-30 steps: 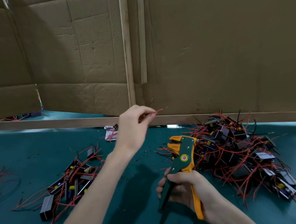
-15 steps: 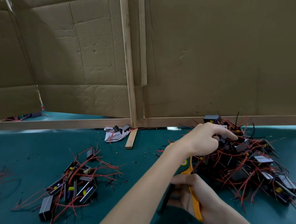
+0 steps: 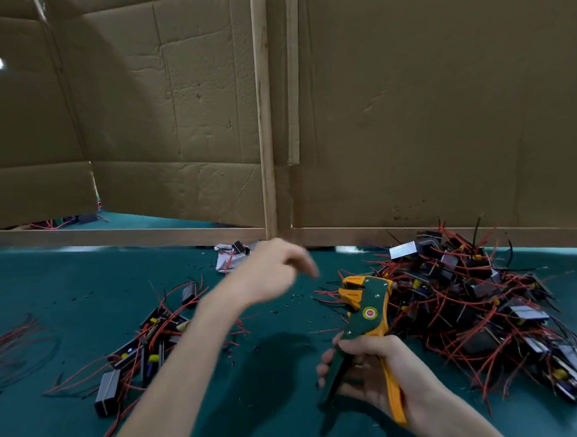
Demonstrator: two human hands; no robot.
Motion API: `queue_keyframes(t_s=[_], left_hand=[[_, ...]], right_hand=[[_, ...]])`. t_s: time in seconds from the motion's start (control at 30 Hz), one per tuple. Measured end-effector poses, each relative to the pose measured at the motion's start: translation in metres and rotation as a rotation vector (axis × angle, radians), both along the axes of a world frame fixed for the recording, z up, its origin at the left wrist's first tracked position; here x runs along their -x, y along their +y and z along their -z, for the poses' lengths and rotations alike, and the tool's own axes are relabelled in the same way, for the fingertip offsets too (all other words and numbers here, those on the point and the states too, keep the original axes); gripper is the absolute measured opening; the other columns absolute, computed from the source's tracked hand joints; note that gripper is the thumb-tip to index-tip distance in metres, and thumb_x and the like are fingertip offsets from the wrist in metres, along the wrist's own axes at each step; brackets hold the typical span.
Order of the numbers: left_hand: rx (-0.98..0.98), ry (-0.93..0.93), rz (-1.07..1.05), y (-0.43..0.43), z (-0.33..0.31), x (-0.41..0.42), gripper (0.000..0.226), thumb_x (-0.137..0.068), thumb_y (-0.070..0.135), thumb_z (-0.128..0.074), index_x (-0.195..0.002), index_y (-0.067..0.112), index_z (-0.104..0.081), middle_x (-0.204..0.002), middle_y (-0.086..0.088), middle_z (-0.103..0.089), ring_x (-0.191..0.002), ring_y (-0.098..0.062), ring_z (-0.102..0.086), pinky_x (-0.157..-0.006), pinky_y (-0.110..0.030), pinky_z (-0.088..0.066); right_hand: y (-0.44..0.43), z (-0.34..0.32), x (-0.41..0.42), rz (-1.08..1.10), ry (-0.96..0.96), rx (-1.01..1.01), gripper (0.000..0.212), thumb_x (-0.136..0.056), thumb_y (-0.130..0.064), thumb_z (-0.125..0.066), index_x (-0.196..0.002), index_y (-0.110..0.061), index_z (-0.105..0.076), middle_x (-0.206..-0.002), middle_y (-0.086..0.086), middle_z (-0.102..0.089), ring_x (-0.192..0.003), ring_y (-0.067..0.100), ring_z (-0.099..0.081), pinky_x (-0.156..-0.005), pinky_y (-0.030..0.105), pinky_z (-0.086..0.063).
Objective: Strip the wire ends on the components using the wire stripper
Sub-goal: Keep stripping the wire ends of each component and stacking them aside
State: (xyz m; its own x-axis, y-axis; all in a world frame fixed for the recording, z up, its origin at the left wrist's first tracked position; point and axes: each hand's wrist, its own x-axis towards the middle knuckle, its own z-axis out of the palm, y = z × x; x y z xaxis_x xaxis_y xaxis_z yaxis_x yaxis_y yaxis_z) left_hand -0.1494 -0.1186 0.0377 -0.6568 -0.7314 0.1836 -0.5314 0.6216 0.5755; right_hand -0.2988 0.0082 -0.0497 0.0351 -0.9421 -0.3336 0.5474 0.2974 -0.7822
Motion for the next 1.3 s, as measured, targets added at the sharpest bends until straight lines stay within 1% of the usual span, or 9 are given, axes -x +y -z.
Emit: queue_keyframes(t_s=[0.17,0.33,0.5,0.67,0.83,0.9,1.0,1.13,1.3], left_hand=[[0.091,-0.336,-0.481,-0.057,0.034,-0.078,0.046,-0.082,-0.006,-0.037,-0.099,0.021,-0.07,-0.118,-0.006,-0.065,-0.111,-0.025,-0.058,-0.093,-0.038,-0.049],[-0.086,-0.549,-0.519,-0.087,0.072,-0.101,0.044,-0.094,0.013,-0.04,-0.133,0.026,-0.055,-0.143,-0.006,-0.05,-0.129,-0.029,-0.046,-0.105,-0.039,-0.041],[-0.077,-0.689,-0.574,-0.087,0.09,-0.097,0.048,-0.093,0.023,-0.039,-0.14,0.032,-0.045,-0.148,-0.008,-0.04,-0.134,-0.034,-0.036,-0.107,-0.043,-0.034],[-0.055,-0.263,-0.567,-0.082,0.085,-0.095,0.042,-0.089,0.005,-0.046,-0.127,0.013,-0.062,-0.137,-0.011,-0.054,-0.103,-0.031,-0.059,-0.089,-0.036,-0.049],[0.017,0.329,-0.512,-0.063,0.064,-0.073,0.012,-0.083,0.01,-0.072,-0.09,0.019,-0.077,-0.092,0.001,-0.074,-0.089,-0.013,-0.065,-0.085,-0.027,-0.049],[-0.125,0.589,-0.425,-0.055,0.056,-0.061,0.012,-0.082,0.006,-0.072,-0.085,0.018,-0.075,-0.086,-0.005,-0.074,-0.078,-0.017,-0.069,-0.082,-0.032,-0.056],[-0.455,0.891,-0.212,-0.042,0.044,-0.041,0.013,-0.093,0.002,-0.059,-0.103,0.011,-0.059,-0.101,-0.023,-0.066,-0.077,-0.029,-0.072,-0.072,-0.033,-0.06],[-0.553,0.675,-0.131,-0.032,0.046,-0.019,0.027,-0.104,0.009,-0.035,-0.123,0.02,-0.05,-0.098,-0.016,-0.066,-0.078,-0.023,-0.069,-0.071,-0.029,-0.059],[-0.562,0.509,-0.158,-0.023,0.06,-0.002,0.036,-0.1,-0.005,-0.026,-0.104,0.016,-0.055,-0.108,-0.009,-0.052,-0.079,-0.018,-0.059,-0.063,-0.025,-0.056]], right_hand=[[0.0,0.002,-0.001,-0.035,0.0,-0.003,0.022,-0.067,0.0,-0.064,-0.089,0.005,-0.062,-0.083,0.027,-0.065,-0.074,0.04,-0.068,-0.067,0.047,-0.059],[0.0,0.002,-0.004,-0.041,0.019,0.0,0.02,-0.069,0.001,-0.062,-0.089,0.005,-0.062,-0.082,0.027,-0.065,-0.073,0.04,-0.068,-0.066,0.047,-0.06],[0.0,0.002,-0.004,-0.031,0.032,-0.002,0.021,-0.068,0.0,-0.063,-0.089,0.005,-0.062,-0.082,0.027,-0.065,-0.073,0.04,-0.069,-0.065,0.046,-0.06],[0.0,0.003,-0.001,-0.021,0.023,0.005,0.024,-0.067,0.0,-0.065,-0.091,0.006,-0.062,-0.084,0.028,-0.065,-0.075,0.041,-0.068,-0.068,0.048,-0.059],[-0.001,0.002,0.0,0.008,0.018,0.009,0.025,-0.066,-0.001,-0.066,-0.09,0.007,-0.062,-0.084,0.028,-0.066,-0.075,0.041,-0.069,-0.065,0.046,-0.059],[-0.002,0.001,0.001,0.016,0.022,0.009,0.025,-0.066,-0.001,-0.066,-0.09,0.007,-0.062,-0.083,0.028,-0.067,-0.074,0.041,-0.069,-0.065,0.046,-0.059],[-0.001,0.001,0.002,0.025,0.023,0.011,0.025,-0.067,-0.001,-0.065,-0.091,0.007,-0.062,-0.083,0.028,-0.067,-0.074,0.041,-0.069,-0.064,0.045,-0.06],[0.0,0.002,0.002,0.026,0.017,0.008,0.024,-0.067,-0.001,-0.064,-0.089,0.007,-0.062,-0.083,0.027,-0.067,-0.073,0.041,-0.069,-0.063,0.045,-0.06],[-0.001,0.003,0.002,0.019,0.013,0.002,0.024,-0.069,-0.001,-0.064,-0.091,0.006,-0.062,-0.084,0.028,-0.067,-0.074,0.041,-0.07,-0.066,0.046,-0.06]])
